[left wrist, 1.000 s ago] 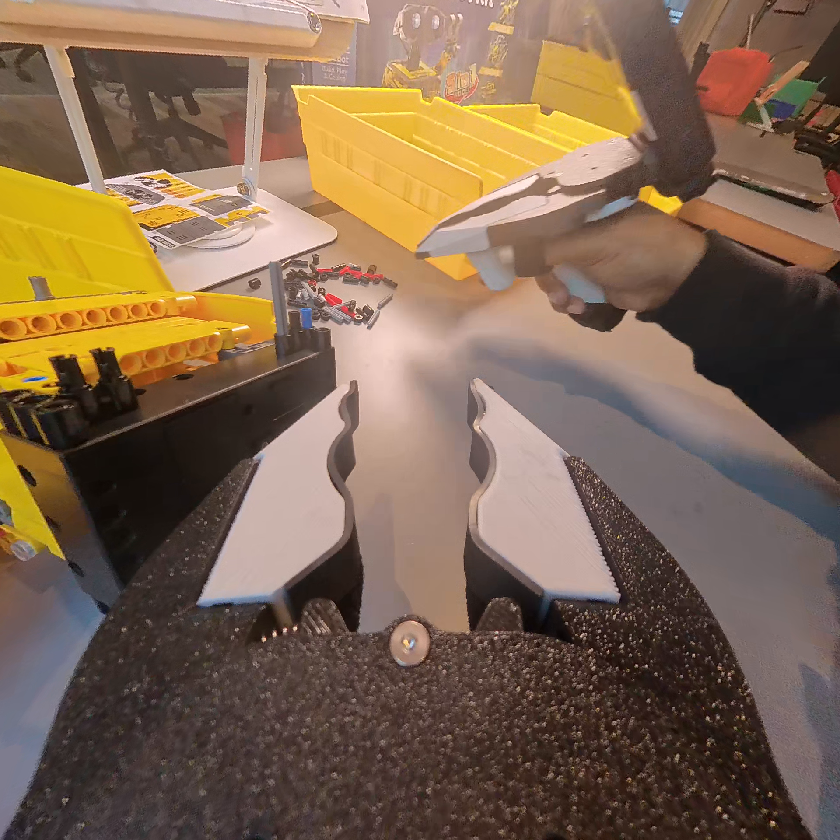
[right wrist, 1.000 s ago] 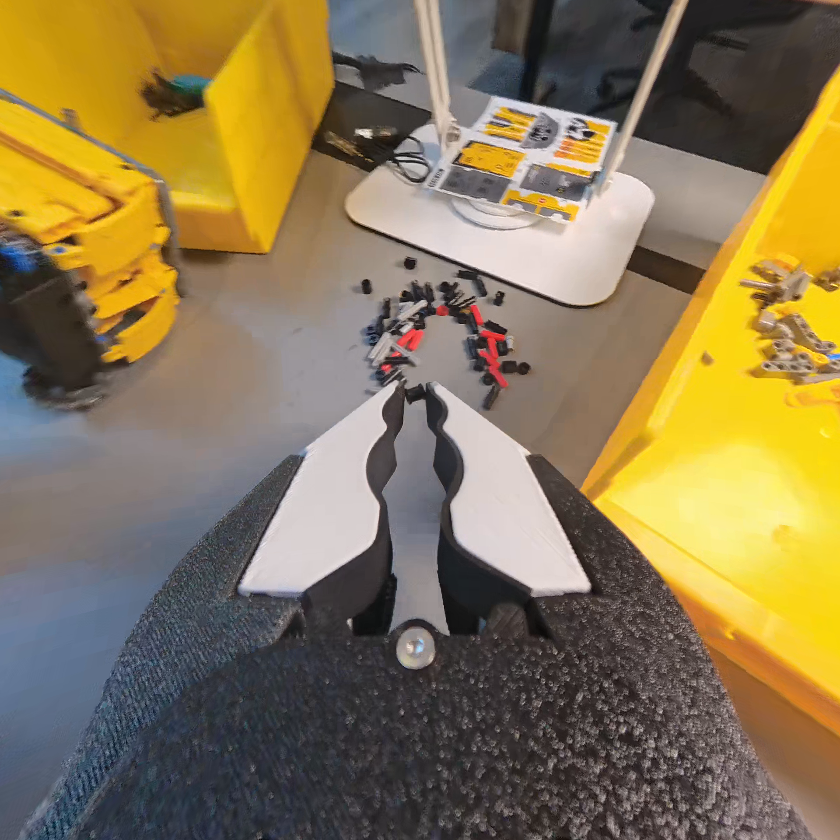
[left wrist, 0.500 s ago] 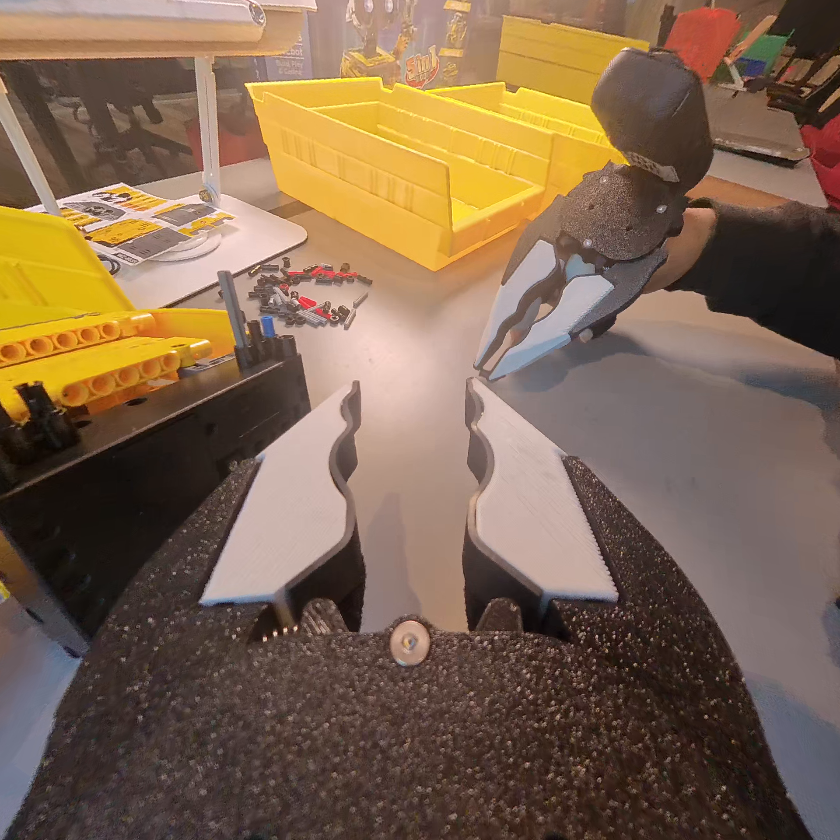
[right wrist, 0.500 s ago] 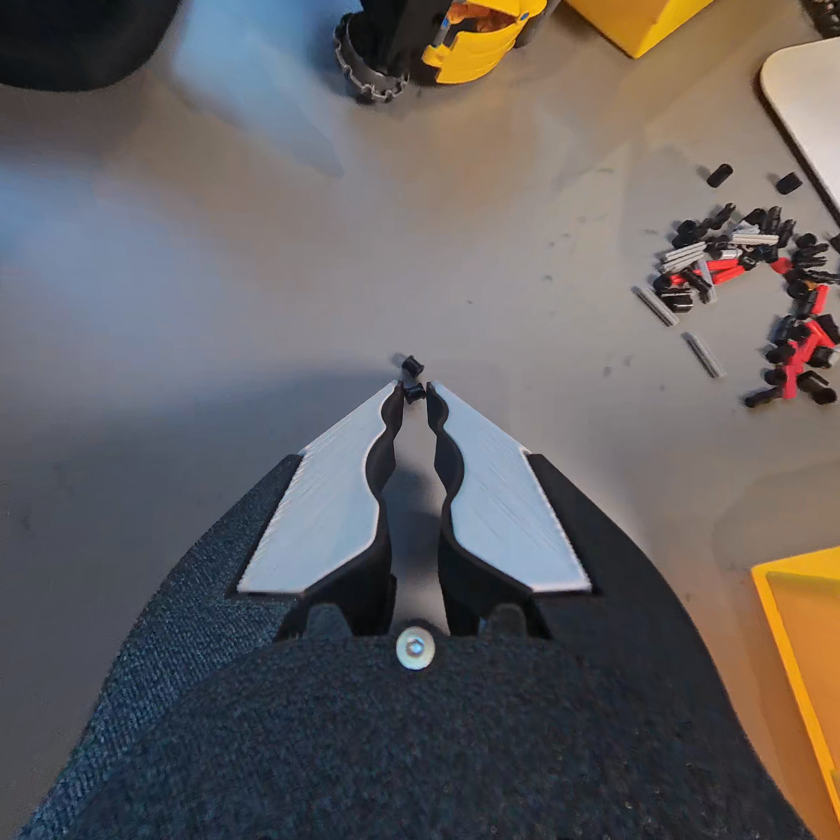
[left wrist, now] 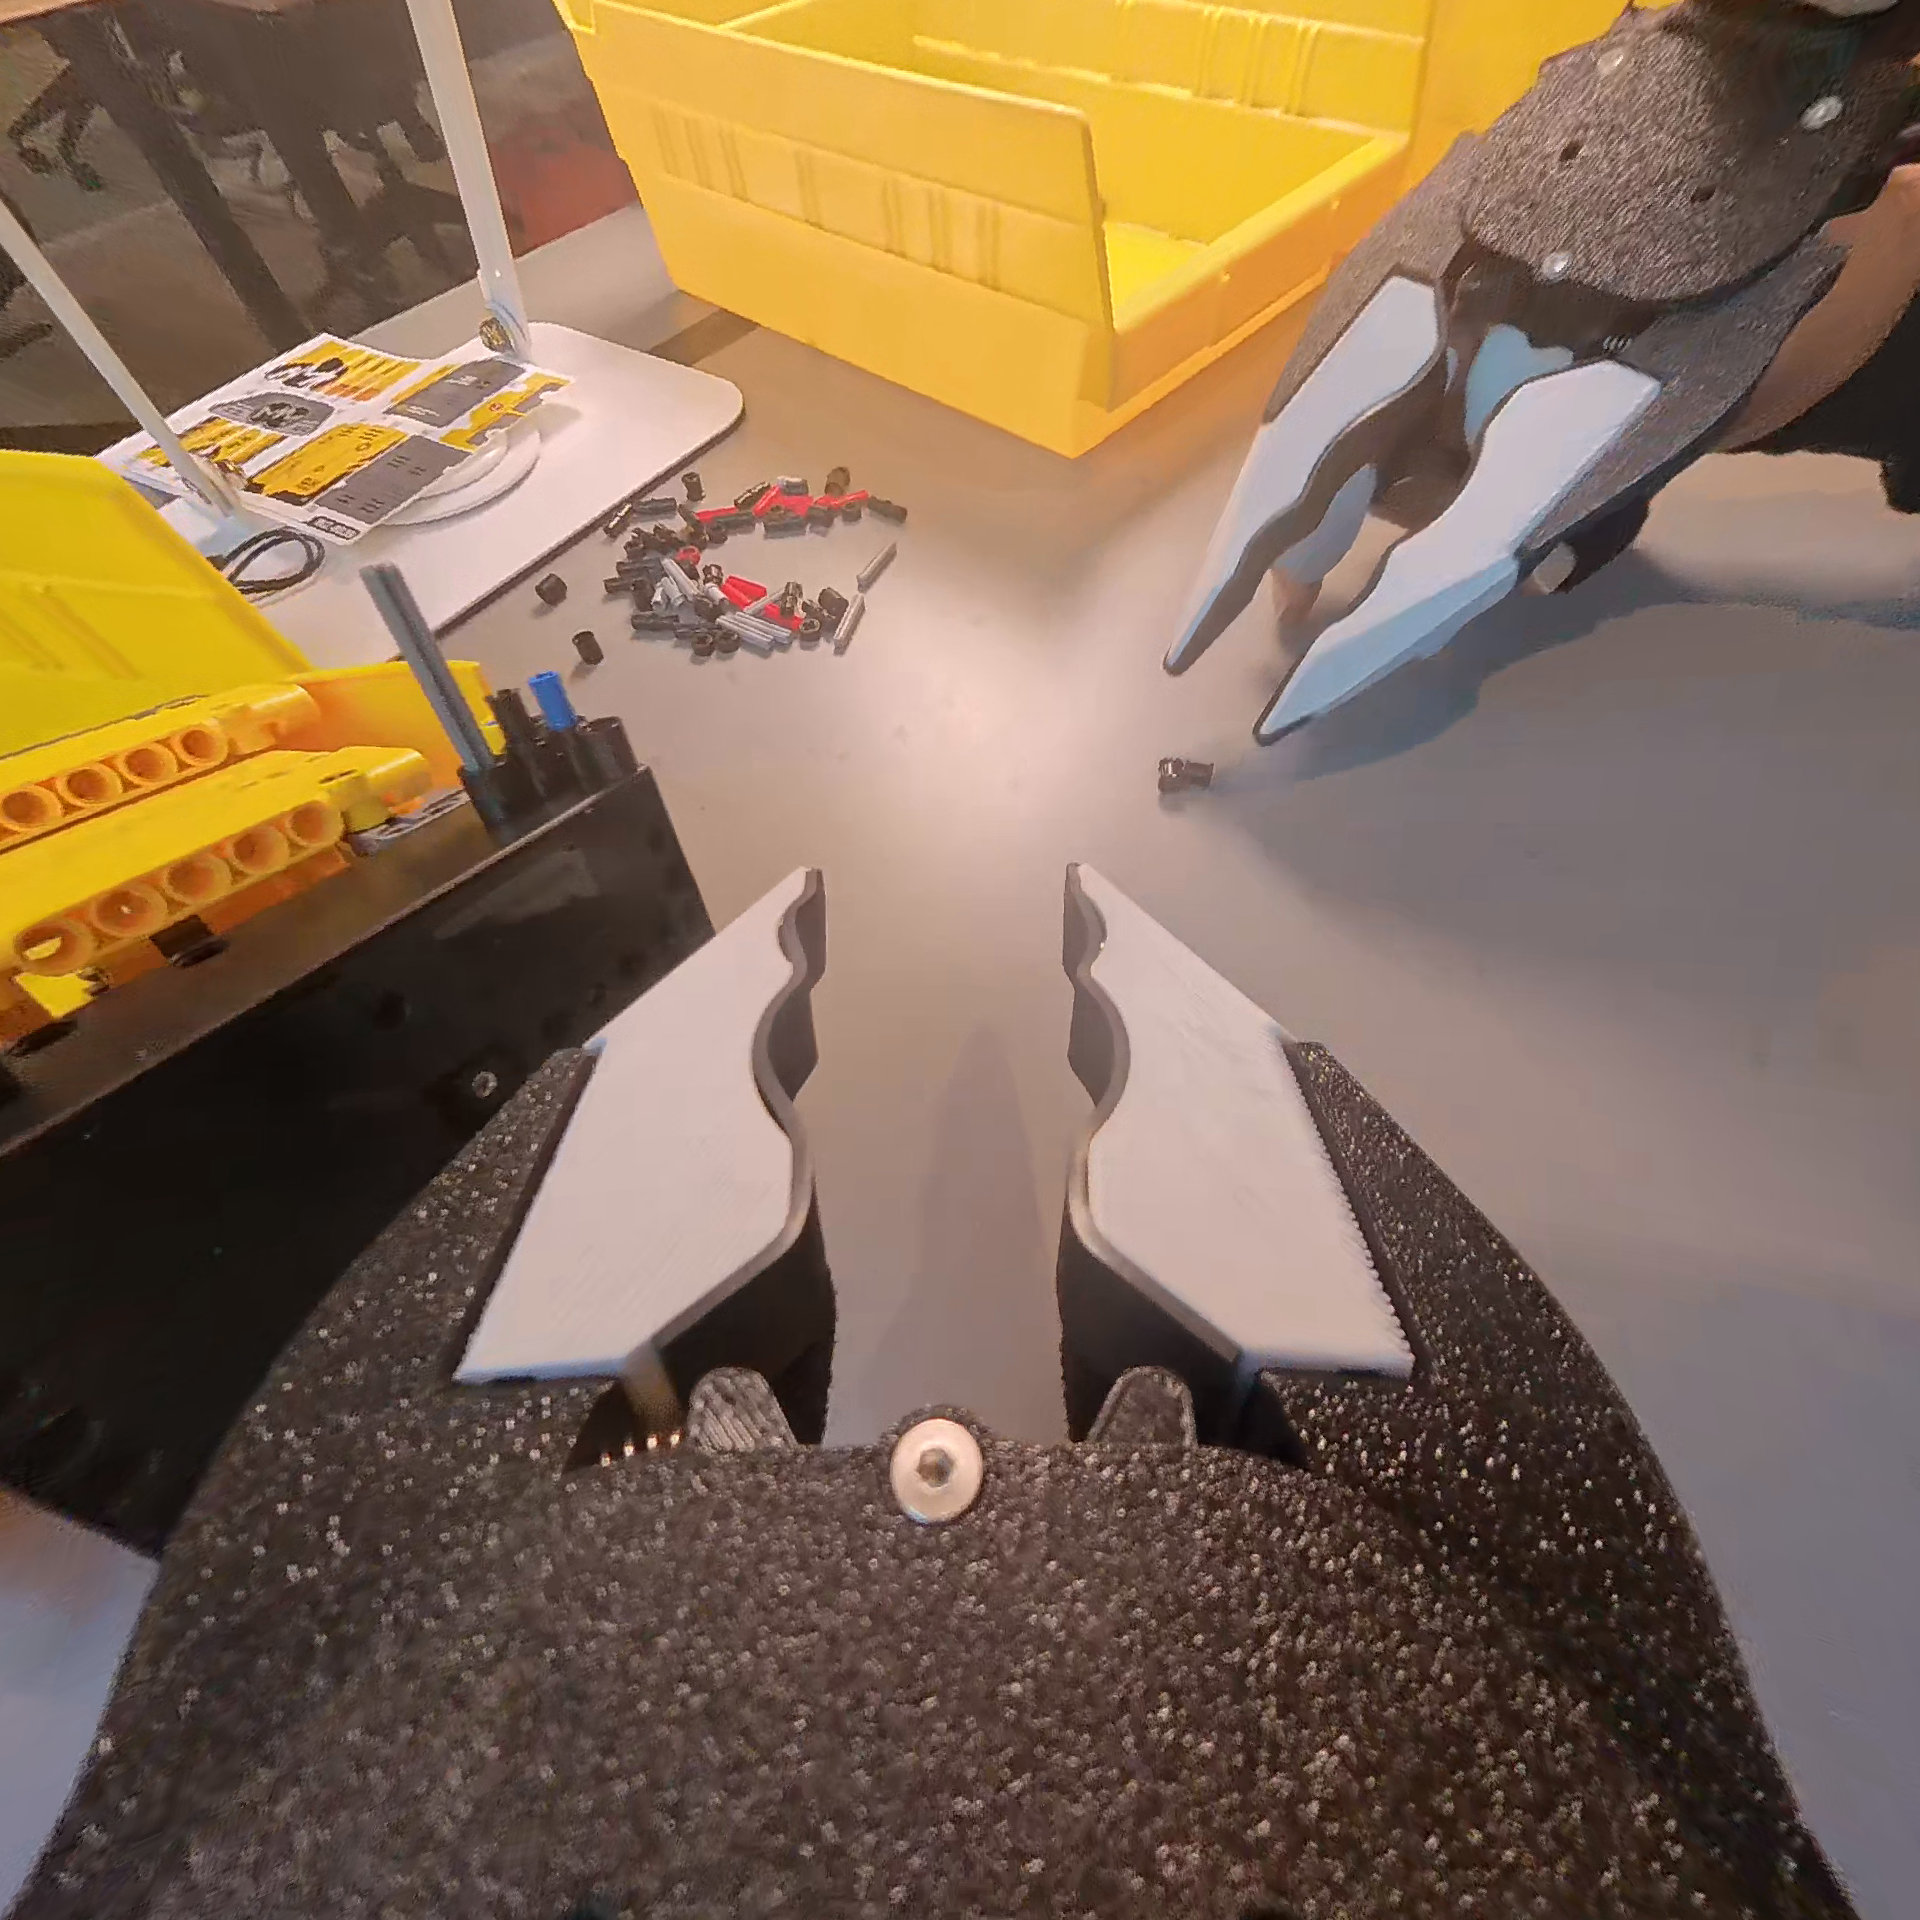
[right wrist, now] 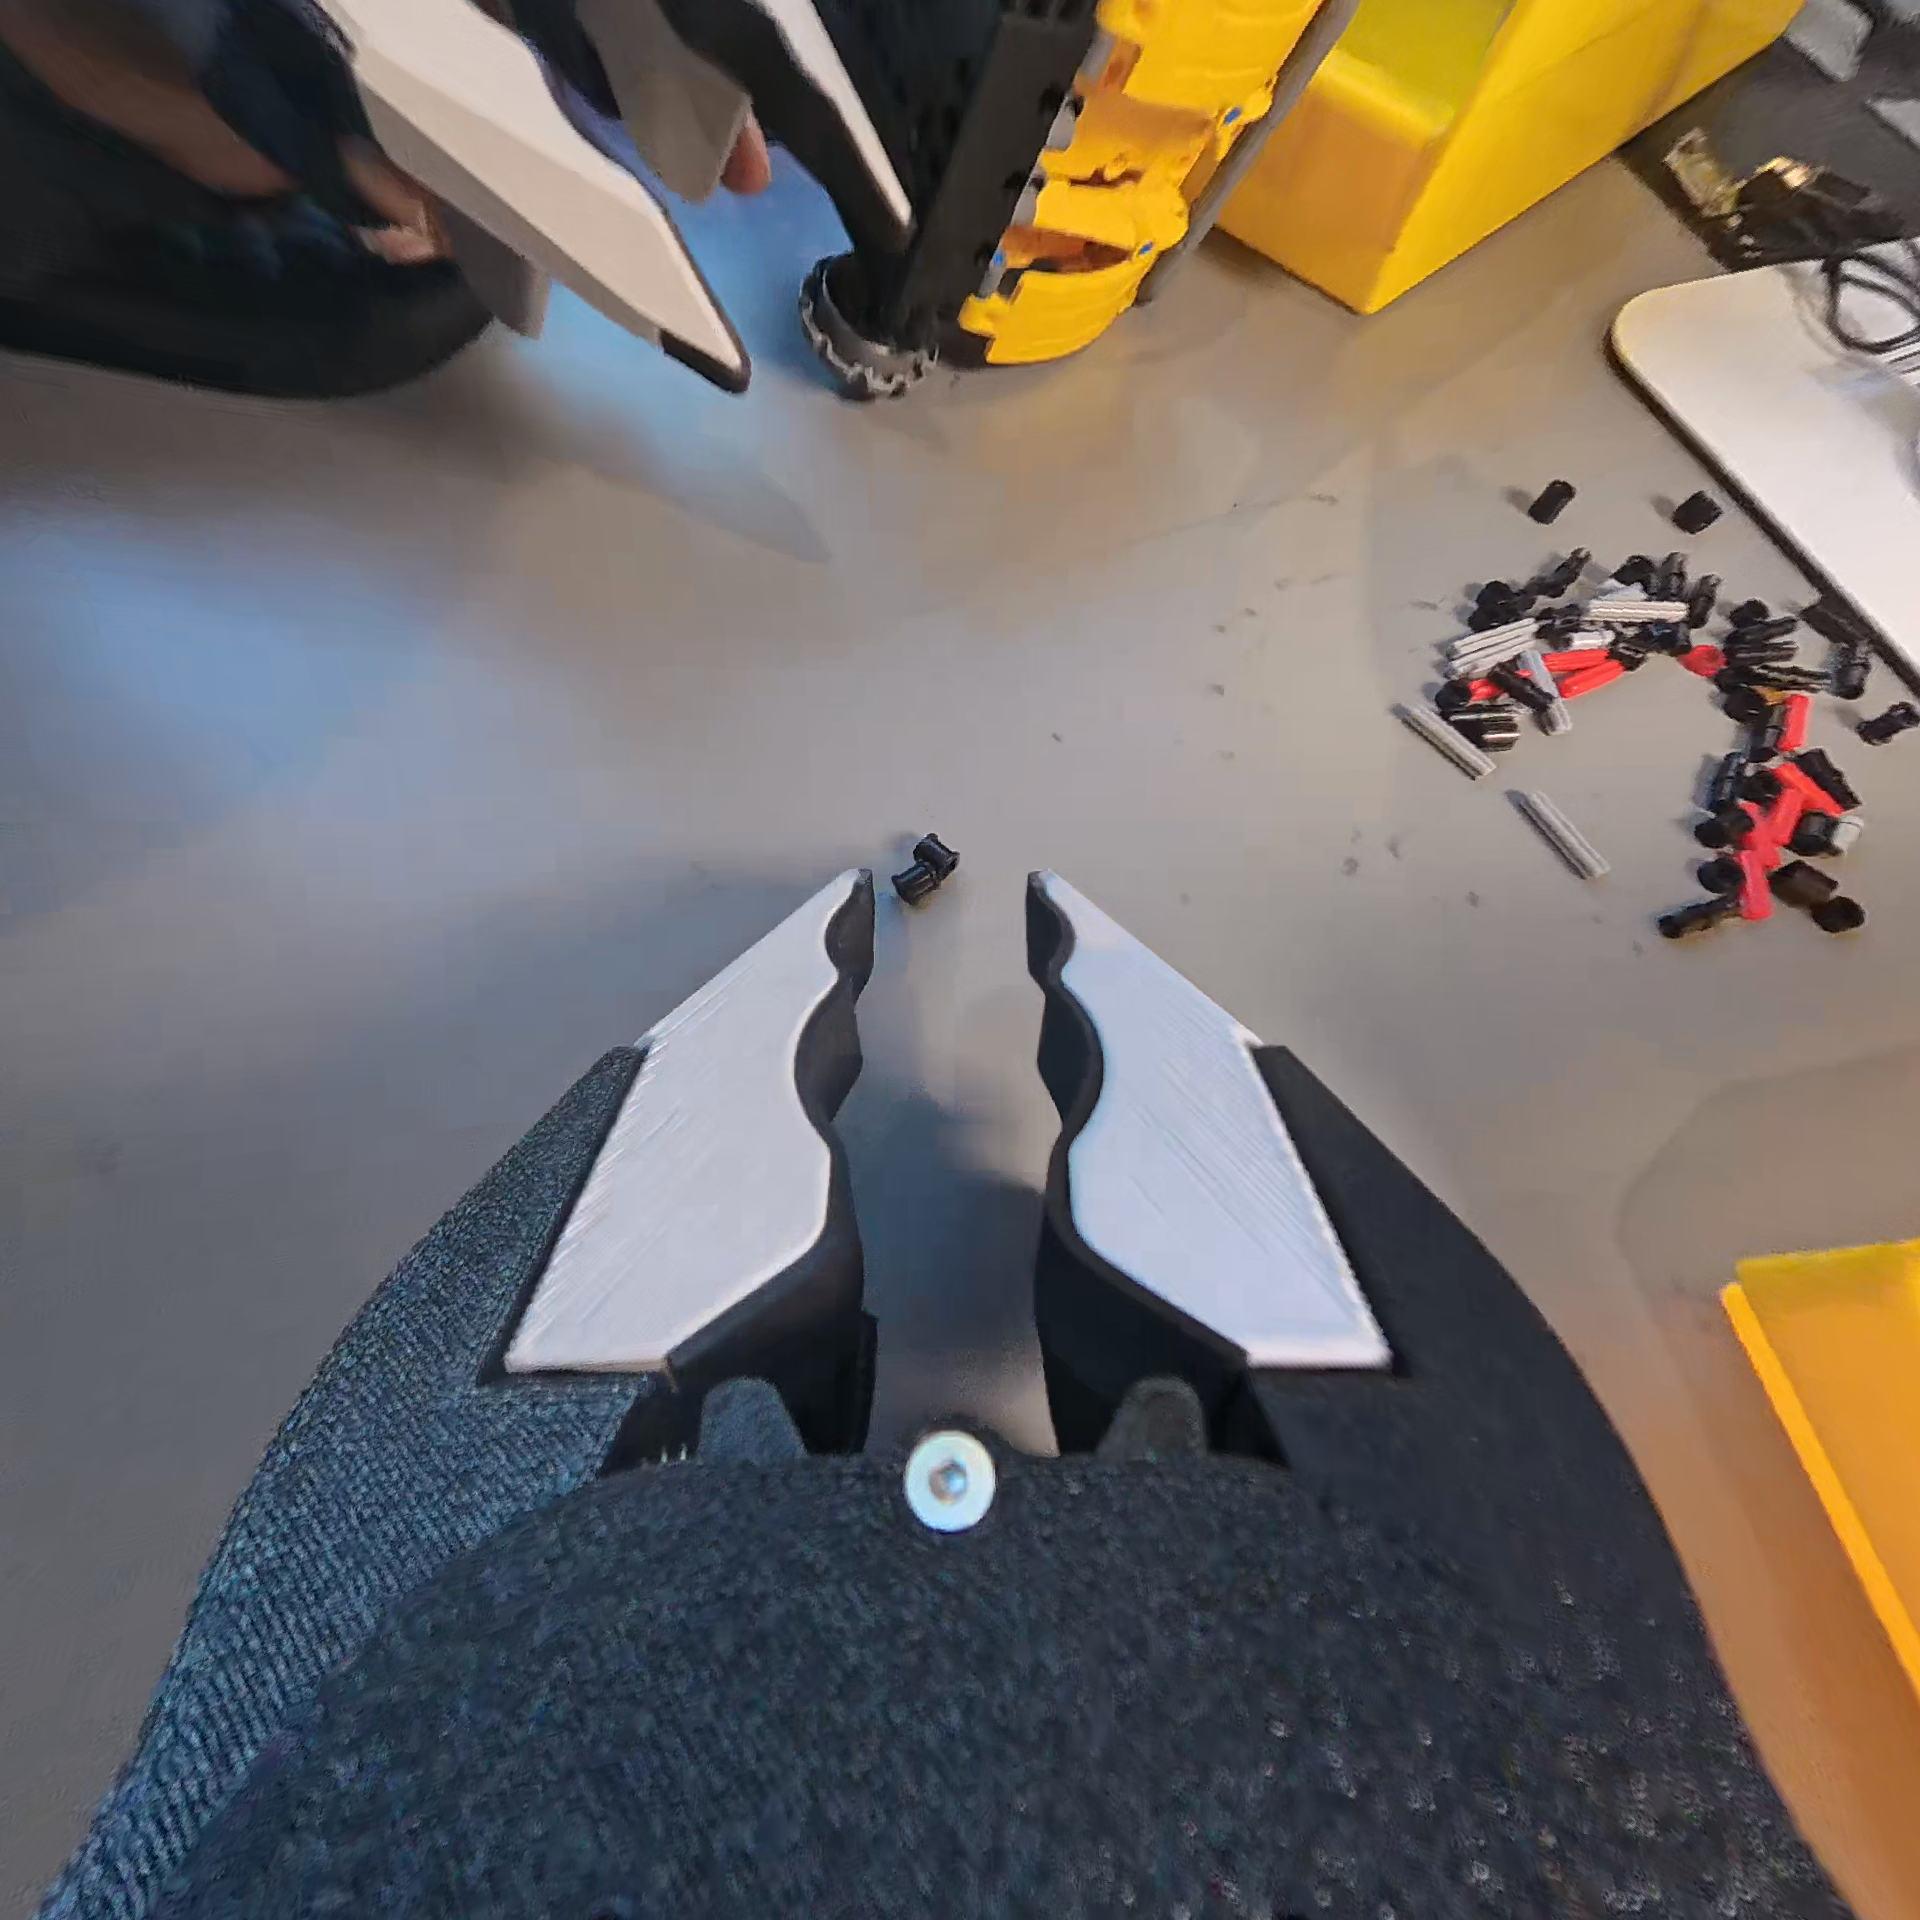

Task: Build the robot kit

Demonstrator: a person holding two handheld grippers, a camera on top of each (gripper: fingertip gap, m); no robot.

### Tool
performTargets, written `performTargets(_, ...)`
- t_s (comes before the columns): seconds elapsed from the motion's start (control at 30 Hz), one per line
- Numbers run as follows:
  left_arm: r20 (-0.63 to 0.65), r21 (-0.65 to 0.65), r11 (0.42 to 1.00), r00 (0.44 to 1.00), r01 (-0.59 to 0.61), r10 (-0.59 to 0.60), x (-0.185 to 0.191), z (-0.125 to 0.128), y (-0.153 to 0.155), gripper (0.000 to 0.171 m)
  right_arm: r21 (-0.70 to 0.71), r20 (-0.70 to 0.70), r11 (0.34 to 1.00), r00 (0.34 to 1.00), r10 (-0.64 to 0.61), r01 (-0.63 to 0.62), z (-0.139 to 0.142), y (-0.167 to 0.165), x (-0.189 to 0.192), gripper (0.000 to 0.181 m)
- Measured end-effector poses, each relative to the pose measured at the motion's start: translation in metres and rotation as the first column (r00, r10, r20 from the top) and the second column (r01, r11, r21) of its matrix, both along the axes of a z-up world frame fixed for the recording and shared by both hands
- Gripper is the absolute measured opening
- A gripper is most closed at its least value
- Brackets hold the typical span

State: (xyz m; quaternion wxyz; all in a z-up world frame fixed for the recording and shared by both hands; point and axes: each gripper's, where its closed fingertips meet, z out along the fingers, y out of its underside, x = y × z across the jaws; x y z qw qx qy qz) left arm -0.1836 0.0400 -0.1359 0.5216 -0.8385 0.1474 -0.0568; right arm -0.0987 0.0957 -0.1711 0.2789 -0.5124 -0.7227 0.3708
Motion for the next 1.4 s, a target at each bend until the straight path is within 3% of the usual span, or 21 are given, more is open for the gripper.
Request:
performTargets(0.27, -0.025, 0.03, 0.999, 0.999, -0.021, 0.022, -0.004, 0.003, 0.003, 0.042, -0.032, -0.273, 0.979, 0.94, -0.205, 0.204, 0.047, 0.043, -0.007, 0.032)
performTargets(0.8, -0.048, 0.064, 0.998, 0.999, -0.016, 0.019, -0.003, 0.007, 0.003, 0.041, -0.212, -0.302, 0.897, 0.847, -0.438, 0.389, 0.071, 0.077, -0.072, 0.04)
performTargets(1.13, 0.039, 0.098, 0.995, 0.999, -0.013, 0.009, -0.006, 0.017, 0.0, 0.041, -0.094, -0.222, 0.863, 0.834, -0.505, 0.497, 0.048, 0.087, -0.103, 0.043)
performTargets(1.27, 0.053, 0.115, 0.993, 0.999, -0.009, 0.003, -0.006, 0.02, -0.002, 0.041, 0.07, -0.163, 0.813, 0.811, -0.562, 0.578, 0.027, 0.112, -0.093, 0.04)
performTargets(1.4, 0.058, 0.126, 0.992, 0.998, -0.001, -0.007, -0.005, 0.023, -0.003, 0.04, 0.056, -0.033, 0.816, 0.818, -0.575, 0.576, 0.005, 0.113, -0.086, 0.038)
